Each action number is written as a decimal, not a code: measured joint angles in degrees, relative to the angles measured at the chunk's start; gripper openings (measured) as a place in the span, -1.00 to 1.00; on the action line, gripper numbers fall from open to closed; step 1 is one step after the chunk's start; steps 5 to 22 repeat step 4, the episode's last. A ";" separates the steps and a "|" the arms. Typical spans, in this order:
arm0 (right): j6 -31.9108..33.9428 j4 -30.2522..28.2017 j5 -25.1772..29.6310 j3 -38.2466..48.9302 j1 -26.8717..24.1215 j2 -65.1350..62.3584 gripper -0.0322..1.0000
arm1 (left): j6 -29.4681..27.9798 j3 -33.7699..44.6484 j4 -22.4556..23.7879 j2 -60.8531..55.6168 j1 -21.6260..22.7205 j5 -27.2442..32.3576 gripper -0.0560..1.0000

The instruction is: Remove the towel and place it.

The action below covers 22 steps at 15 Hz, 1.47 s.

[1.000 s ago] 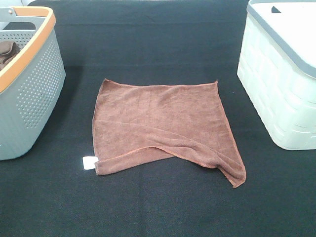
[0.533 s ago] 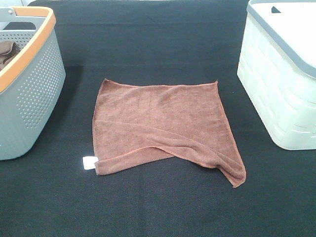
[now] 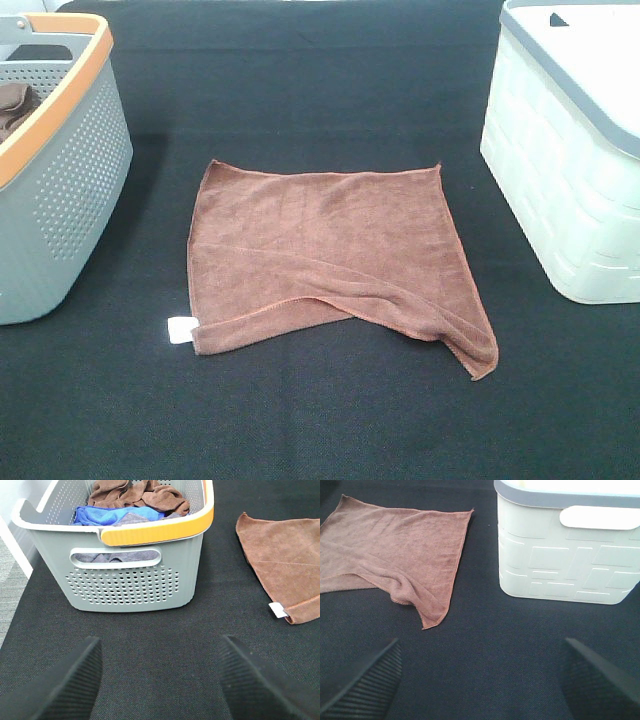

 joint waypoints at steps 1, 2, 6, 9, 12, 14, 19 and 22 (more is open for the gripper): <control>0.00 0.00 0.00 0.00 0.00 0.00 0.61 | 0.00 0.00 0.00 0.00 0.00 0.00 0.32; 0.00 0.00 0.00 0.00 0.00 0.00 0.61 | 0.00 0.00 0.00 0.00 0.00 0.00 0.32; 0.00 0.06 0.00 0.00 0.00 0.00 0.61 | 0.00 0.00 0.00 0.00 0.00 0.00 0.32; 0.00 0.06 0.00 0.00 0.00 0.00 0.61 | 0.00 0.00 0.00 0.00 0.00 0.00 0.32; 0.00 0.06 0.00 0.00 0.00 0.00 0.61 | 0.00 0.00 0.00 0.00 0.00 0.00 0.32; 0.00 0.06 0.00 0.00 0.00 0.00 0.61 | 0.00 0.00 0.00 0.00 0.00 0.00 0.32; 0.00 0.06 0.00 0.00 0.00 0.00 0.61 | 0.00 0.00 0.00 0.00 0.00 0.00 0.32; 0.00 0.06 0.00 0.00 0.00 0.00 0.61 | 0.00 0.00 0.00 0.00 0.00 0.00 0.32</control>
